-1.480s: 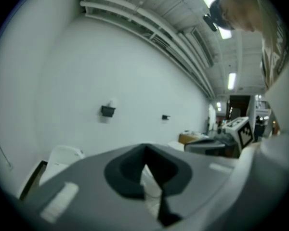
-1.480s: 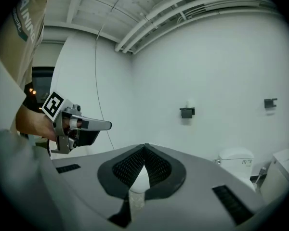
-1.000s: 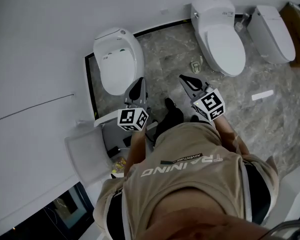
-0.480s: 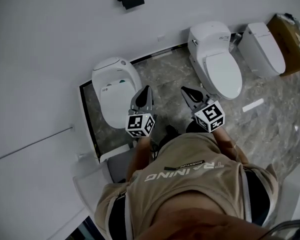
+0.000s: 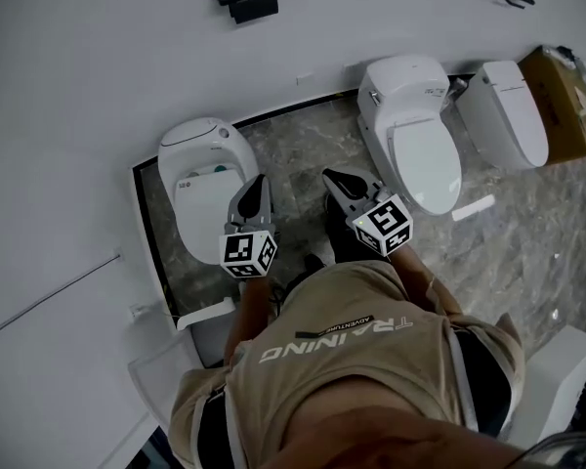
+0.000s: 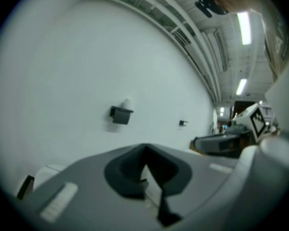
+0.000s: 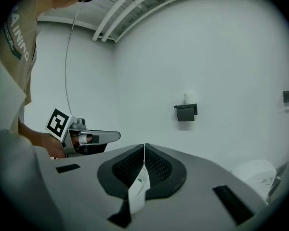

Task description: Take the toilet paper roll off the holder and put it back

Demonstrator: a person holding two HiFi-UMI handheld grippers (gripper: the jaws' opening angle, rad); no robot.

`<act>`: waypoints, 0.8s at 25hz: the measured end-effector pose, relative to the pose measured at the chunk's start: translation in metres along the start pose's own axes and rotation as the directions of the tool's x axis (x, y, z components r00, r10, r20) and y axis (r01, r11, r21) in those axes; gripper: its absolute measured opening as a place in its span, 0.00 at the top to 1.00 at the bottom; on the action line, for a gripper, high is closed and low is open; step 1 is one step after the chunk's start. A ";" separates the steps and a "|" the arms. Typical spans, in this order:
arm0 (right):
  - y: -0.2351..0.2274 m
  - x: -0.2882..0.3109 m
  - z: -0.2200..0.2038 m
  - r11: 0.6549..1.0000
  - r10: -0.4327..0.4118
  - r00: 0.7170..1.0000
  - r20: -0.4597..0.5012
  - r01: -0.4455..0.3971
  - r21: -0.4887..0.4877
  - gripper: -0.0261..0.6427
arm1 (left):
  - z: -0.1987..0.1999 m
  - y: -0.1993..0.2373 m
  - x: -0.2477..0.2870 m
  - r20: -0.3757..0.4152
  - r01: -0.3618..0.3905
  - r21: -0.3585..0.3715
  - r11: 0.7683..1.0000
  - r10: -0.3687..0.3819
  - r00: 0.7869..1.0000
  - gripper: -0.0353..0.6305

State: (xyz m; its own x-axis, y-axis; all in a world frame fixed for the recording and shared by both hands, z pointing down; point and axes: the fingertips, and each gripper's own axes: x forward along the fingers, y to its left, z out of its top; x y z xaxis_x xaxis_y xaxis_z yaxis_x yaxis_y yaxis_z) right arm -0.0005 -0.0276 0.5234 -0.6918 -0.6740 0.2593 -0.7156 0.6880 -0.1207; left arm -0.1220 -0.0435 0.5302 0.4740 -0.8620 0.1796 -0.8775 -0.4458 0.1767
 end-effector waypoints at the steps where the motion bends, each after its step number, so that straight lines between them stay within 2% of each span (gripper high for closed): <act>1: -0.012 0.005 0.000 1.000 -0.003 1.000 0.001 0.003 0.014 0.94 | 0.006 0.001 0.009 -0.006 0.002 0.013 1.000 -0.002 1.000 0.95; 5: -0.064 0.041 0.003 0.999 0.019 1.000 -0.012 -0.019 0.033 0.94 | 0.040 0.011 0.056 0.006 -0.024 0.058 0.998 0.024 1.000 0.95; 10: -0.102 0.088 0.043 0.994 0.111 0.993 0.041 -0.110 -0.011 0.94 | 0.080 0.030 0.100 0.035 -0.071 0.102 0.992 0.068 0.997 0.95; 12: -0.125 0.105 0.051 0.992 0.127 0.991 0.046 -0.125 -0.032 0.94 | 0.092 0.034 0.125 0.056 -0.084 0.087 0.993 0.079 0.995 0.95; 15: -0.153 0.127 0.056 0.990 0.133 0.990 0.038 -0.131 -0.046 0.94 | 0.102 0.038 0.155 0.073 -0.083 0.026 0.996 0.081 0.994 0.95; 20: -0.176 0.154 0.065 0.992 0.123 0.991 0.051 -0.123 0.002 0.94 | 0.105 0.055 0.187 0.028 -0.073 0.055 0.996 0.072 0.997 0.95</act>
State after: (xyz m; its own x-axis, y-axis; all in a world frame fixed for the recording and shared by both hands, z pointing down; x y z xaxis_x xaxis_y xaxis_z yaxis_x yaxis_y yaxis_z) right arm 0.0121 -0.2697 0.5224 -0.7785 -0.5970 0.1937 -0.6251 0.7653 -0.1534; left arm -0.0897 -0.2545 0.4721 0.4074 -0.8982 0.1647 -0.9126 -0.3938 0.1098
